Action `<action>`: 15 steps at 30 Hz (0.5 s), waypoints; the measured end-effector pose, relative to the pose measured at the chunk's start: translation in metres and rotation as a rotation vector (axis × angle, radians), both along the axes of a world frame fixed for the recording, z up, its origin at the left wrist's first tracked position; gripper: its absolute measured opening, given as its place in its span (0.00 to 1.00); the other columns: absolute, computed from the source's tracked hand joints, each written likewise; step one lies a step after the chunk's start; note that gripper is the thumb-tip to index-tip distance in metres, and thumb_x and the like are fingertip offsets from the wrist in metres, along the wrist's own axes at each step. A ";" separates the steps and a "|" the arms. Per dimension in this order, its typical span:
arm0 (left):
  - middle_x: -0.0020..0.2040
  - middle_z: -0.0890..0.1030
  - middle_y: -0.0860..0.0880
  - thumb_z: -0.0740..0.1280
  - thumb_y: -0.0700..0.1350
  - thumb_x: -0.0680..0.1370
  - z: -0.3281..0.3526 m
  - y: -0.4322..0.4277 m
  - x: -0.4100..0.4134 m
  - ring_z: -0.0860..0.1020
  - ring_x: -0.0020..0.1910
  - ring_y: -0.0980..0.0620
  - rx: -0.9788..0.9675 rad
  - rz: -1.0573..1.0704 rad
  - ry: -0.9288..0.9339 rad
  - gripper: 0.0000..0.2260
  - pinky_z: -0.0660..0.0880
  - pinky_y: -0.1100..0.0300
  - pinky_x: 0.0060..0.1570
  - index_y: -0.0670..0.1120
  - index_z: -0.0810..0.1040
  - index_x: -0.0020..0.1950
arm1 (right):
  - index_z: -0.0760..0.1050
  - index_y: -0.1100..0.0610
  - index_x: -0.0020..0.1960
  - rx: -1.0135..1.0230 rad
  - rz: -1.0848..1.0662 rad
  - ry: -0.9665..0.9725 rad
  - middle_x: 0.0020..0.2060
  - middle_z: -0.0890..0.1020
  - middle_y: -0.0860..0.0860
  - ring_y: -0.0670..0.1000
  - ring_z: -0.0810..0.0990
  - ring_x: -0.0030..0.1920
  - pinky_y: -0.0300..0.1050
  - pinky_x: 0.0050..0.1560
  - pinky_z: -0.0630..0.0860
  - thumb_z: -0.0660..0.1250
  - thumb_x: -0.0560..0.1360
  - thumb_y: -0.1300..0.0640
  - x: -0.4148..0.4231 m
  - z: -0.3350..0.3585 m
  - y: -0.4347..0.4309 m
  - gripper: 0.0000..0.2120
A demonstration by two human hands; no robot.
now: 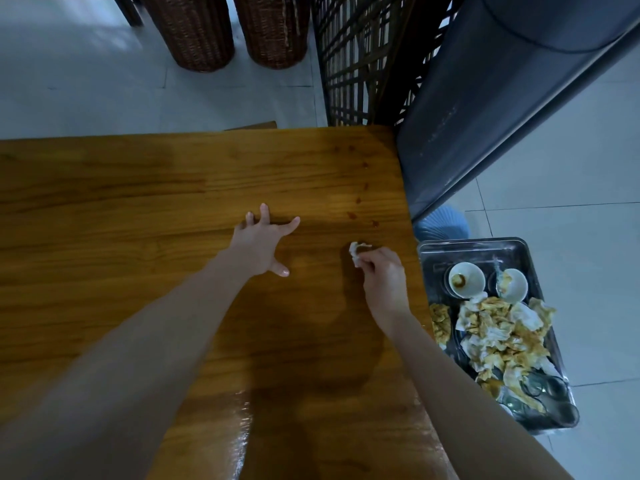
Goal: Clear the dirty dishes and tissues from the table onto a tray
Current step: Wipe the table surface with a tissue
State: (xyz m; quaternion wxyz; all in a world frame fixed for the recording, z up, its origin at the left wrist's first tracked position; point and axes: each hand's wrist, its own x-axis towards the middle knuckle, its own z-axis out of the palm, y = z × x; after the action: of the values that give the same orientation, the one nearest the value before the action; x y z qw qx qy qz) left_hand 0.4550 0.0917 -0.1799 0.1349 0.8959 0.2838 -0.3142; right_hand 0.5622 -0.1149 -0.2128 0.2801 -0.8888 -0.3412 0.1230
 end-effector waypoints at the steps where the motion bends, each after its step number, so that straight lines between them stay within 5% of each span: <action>1: 0.77 0.39 0.38 0.75 0.55 0.69 0.000 0.000 0.001 0.46 0.75 0.32 -0.003 0.003 -0.003 0.48 0.53 0.40 0.72 0.63 0.42 0.76 | 0.81 0.61 0.49 0.001 0.002 -0.006 0.46 0.81 0.55 0.51 0.77 0.48 0.26 0.42 0.65 0.66 0.75 0.67 0.004 0.001 0.003 0.07; 7: 0.77 0.40 0.36 0.77 0.52 0.68 0.005 0.000 0.006 0.47 0.75 0.31 -0.026 0.033 0.010 0.49 0.55 0.42 0.72 0.62 0.45 0.77 | 0.80 0.62 0.50 0.038 -0.001 0.058 0.47 0.80 0.54 0.51 0.76 0.49 0.34 0.48 0.67 0.65 0.76 0.67 -0.013 0.002 -0.017 0.06; 15: 0.77 0.43 0.34 0.75 0.54 0.69 0.011 0.004 0.014 0.49 0.75 0.31 -0.027 -0.009 0.063 0.48 0.57 0.41 0.71 0.61 0.45 0.77 | 0.80 0.63 0.49 0.034 0.008 -0.008 0.45 0.80 0.54 0.50 0.76 0.46 0.31 0.47 0.68 0.66 0.75 0.67 -0.010 0.004 -0.038 0.06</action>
State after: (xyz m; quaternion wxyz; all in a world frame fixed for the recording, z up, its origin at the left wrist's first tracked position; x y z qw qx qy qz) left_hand 0.4687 0.0955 -0.1691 0.1368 0.8849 0.2796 -0.3467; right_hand 0.5520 -0.1526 -0.2089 0.2933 -0.8830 -0.3479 0.1149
